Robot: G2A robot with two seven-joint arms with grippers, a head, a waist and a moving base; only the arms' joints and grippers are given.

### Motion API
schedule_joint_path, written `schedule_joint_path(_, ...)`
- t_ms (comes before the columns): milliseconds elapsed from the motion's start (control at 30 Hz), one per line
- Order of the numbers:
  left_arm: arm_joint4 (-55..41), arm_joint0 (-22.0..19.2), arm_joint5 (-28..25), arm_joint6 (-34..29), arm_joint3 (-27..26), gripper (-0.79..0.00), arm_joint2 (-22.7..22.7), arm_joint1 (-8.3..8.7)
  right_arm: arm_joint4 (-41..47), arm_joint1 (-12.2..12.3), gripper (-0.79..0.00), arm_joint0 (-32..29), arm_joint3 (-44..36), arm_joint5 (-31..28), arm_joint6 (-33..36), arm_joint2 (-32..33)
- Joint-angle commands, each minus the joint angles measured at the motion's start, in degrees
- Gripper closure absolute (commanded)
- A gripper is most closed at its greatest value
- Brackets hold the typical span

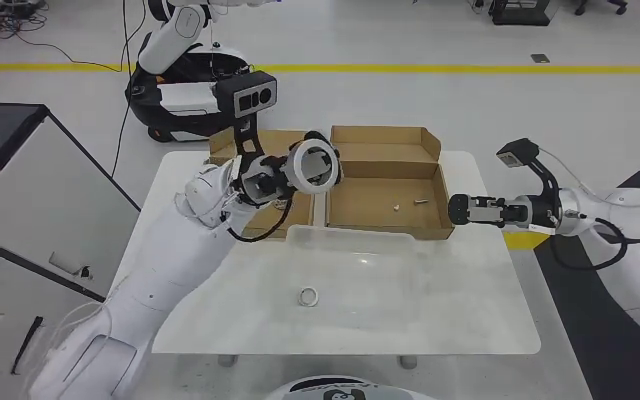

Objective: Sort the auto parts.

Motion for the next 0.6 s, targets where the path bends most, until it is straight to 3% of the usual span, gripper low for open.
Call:
schedule_joint_path(0,-1.9,-0.2,-0.7,0.7,-0.6,0.0,0.6,0.2,0.0,0.0,-0.785,0.0,0.0,0.0,0.0,0.0)
schedule_joint_path(300,-11.7,-0.1,0.2,-0.2,-5.1,0.0,0.4,0.61,0.0,0.0,-0.785,0.0,0.0,0.0,0.0,0.0)
schedule_joint_path(567,-13.9,1.5,4.5,-4.4,-5.0,0.0,-3.1,-0.26,0.0,0.0,-0.785,0.0,0.0,0.0,0.0,0.0)
